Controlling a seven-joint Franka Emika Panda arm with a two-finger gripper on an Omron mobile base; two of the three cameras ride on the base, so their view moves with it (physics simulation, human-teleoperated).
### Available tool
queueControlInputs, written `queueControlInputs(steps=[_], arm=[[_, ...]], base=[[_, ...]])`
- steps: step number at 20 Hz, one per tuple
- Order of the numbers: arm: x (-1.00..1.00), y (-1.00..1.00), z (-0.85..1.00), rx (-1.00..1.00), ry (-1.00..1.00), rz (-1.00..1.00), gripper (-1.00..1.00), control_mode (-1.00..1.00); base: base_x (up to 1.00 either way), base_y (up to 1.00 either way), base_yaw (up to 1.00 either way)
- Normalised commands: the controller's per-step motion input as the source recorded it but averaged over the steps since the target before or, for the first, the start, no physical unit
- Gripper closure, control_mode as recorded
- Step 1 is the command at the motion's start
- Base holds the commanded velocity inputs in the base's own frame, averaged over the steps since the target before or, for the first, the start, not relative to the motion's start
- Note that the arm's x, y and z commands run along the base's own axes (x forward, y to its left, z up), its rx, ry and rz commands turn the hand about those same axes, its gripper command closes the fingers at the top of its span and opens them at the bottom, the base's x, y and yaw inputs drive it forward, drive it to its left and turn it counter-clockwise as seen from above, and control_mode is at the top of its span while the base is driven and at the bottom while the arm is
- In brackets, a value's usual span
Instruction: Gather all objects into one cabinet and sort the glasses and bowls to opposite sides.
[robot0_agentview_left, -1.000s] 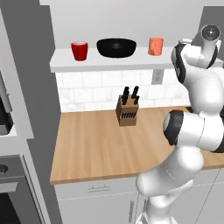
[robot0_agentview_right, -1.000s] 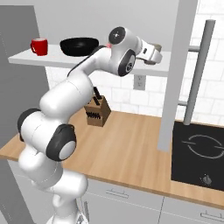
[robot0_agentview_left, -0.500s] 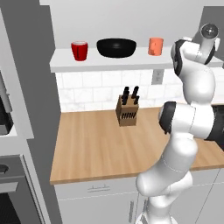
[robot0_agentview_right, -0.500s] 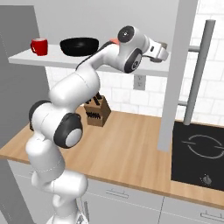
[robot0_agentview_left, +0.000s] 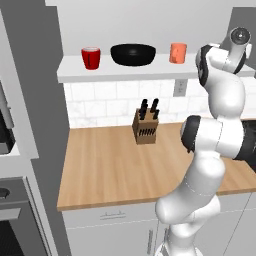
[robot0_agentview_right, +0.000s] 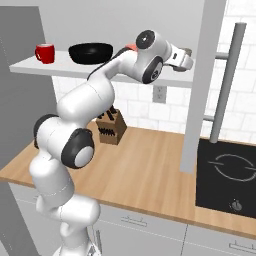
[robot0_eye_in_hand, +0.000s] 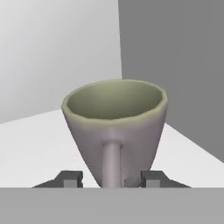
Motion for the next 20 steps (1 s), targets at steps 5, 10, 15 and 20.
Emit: queueControlInputs(steps=[5,10,15,20], arm=[[0.01,0.00,-0.06,-0.02,-0.03,0.00,-1.00,-1.00],[-0.55,0.24,0.05,-0.04,-0.12,0.00,-1.00,-1.00],[-0.83,0.81,0.11,-0.06,-0.11,0.00,-1.00,-1.00],[-0.89,0.96,0.10,-0.02,-0.07,0.01,-1.00,-1.00]], base=[[0.00,0.00,0.00],[0.00,0.00,0.00],[0.00,0.00,0.00],[0.00,0.00,0.00]])
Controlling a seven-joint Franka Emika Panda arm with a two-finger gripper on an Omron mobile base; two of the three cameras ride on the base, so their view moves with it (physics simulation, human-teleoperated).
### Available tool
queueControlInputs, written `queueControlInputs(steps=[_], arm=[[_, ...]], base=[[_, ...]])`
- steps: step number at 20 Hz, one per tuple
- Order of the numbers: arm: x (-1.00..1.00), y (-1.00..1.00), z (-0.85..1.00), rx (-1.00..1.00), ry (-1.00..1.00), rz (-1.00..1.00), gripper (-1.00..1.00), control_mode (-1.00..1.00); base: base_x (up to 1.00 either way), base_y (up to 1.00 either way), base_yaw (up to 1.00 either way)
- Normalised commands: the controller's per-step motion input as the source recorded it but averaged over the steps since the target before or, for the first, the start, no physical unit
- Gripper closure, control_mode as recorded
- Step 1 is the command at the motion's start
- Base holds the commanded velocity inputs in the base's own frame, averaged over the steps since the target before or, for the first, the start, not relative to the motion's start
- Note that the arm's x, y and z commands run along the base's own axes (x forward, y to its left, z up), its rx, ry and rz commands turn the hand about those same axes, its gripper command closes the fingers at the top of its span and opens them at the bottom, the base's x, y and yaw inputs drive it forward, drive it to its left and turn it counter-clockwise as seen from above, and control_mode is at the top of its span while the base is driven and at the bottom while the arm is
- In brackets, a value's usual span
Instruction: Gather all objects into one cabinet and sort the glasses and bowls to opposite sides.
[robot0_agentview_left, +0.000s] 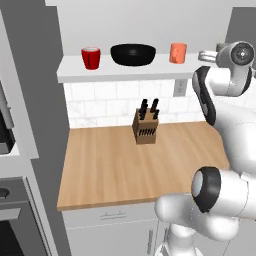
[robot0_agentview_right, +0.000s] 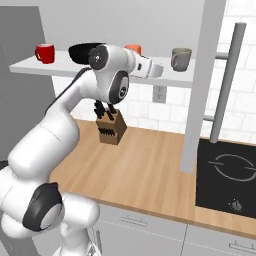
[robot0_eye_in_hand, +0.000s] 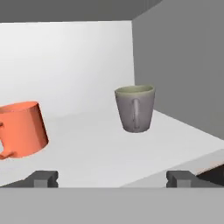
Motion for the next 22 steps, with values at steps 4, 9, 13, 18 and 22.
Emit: queueControlInputs(steps=[4,9,13,18,22], arm=[[-0.39,1.00,0.86,0.00,0.00,0.13,-1.00,-1.00],[-0.22,1.00,0.53,0.00,0.02,0.18,-1.00,-1.00],[-0.45,1.00,0.26,0.02,0.04,0.24,-1.00,-1.00],[-0.44,1.00,0.09,0.02,0.05,0.20,-1.00,-1.00],[-0.33,1.00,-0.01,0.00,0.08,0.13,-1.00,-1.00]], base=[[0.00,0.00,0.00],[0.00,0.00,0.00],[0.00,0.00,0.00],[0.00,0.00,0.00],[0.00,0.00,0.00]])
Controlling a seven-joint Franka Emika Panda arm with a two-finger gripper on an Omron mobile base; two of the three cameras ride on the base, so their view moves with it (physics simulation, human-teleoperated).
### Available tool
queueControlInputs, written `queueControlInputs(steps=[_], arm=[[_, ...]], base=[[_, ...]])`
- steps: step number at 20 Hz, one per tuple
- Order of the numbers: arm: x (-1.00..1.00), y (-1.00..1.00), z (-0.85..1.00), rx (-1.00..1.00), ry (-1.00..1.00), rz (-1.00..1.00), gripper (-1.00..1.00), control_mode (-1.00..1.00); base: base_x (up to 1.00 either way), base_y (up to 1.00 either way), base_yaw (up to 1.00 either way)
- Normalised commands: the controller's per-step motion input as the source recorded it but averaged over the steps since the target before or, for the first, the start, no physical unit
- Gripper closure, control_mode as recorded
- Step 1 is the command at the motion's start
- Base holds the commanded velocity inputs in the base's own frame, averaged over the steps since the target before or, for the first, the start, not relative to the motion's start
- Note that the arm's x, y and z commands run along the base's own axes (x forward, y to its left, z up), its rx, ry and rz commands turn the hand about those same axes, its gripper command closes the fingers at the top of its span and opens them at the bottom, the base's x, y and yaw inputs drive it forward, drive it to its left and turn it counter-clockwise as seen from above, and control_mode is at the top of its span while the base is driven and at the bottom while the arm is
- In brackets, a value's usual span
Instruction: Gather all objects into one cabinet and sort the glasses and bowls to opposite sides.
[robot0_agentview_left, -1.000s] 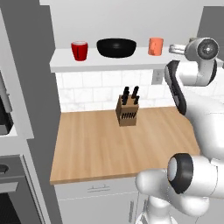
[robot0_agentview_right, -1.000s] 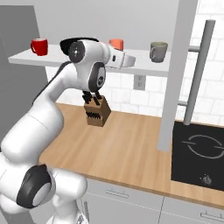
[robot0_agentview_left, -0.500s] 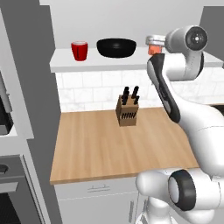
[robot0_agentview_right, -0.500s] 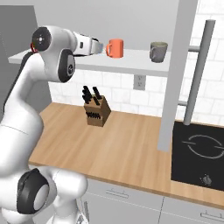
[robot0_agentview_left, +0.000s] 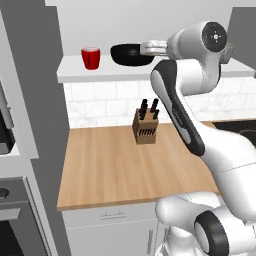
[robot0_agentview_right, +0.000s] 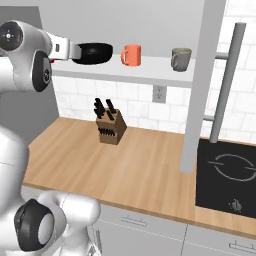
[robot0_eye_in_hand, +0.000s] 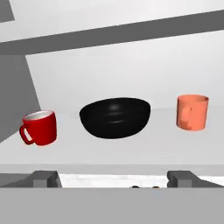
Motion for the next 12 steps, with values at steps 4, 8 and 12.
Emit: queueControlInputs(steps=[4,8,12], arm=[[-0.28,1.00,-0.22,0.00,0.00,0.13,-1.00,-1.00],[0.11,0.98,-0.12,0.00,0.03,0.04,-1.00,-1.00],[0.32,0.60,-0.03,0.00,0.09,0.00,-1.00,-1.00]], base=[[0.00,0.00,0.00],[0.00,0.00,0.00],[0.00,0.00,0.00]])
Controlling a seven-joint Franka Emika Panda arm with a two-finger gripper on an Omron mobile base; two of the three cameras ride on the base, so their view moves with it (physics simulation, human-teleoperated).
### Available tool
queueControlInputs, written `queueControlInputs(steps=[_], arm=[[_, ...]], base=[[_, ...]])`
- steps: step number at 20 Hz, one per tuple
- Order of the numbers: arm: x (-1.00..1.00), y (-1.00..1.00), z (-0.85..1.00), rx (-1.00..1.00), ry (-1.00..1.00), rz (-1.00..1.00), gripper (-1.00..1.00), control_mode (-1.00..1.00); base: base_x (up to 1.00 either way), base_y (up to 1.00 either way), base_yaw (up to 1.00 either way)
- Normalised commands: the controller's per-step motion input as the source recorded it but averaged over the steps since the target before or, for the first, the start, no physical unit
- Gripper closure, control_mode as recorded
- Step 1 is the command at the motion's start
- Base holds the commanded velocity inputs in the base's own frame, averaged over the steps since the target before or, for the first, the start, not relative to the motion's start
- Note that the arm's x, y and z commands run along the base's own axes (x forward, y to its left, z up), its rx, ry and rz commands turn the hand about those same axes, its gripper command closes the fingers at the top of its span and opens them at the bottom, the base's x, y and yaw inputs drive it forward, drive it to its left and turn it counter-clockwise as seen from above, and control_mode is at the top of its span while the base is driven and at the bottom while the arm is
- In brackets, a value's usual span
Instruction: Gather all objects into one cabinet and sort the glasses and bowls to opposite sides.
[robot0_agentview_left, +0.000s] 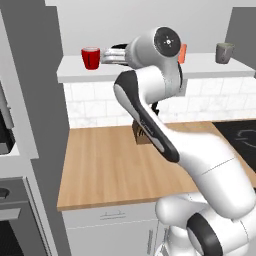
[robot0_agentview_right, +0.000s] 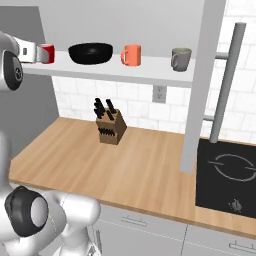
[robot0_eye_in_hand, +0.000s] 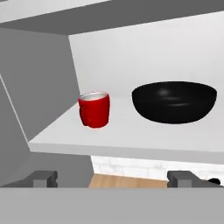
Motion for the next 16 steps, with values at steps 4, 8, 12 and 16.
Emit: queueControlInputs(steps=[4,8,12,16], arm=[[0.25,0.66,-0.10,-0.05,0.09,0.00,-1.00,-1.00],[0.06,0.28,-0.04,-0.04,0.05,0.00,-1.00,-1.00],[0.09,0.00,-0.11,-0.05,0.00,0.00,-1.00,-1.00],[0.27,0.01,-0.13,-0.06,0.01,0.00,-1.00,-1.00]], base=[[0.00,0.00,0.00],[0.00,0.00,0.00],[0.00,0.00,0.00],[0.00,0.00,0.00]])
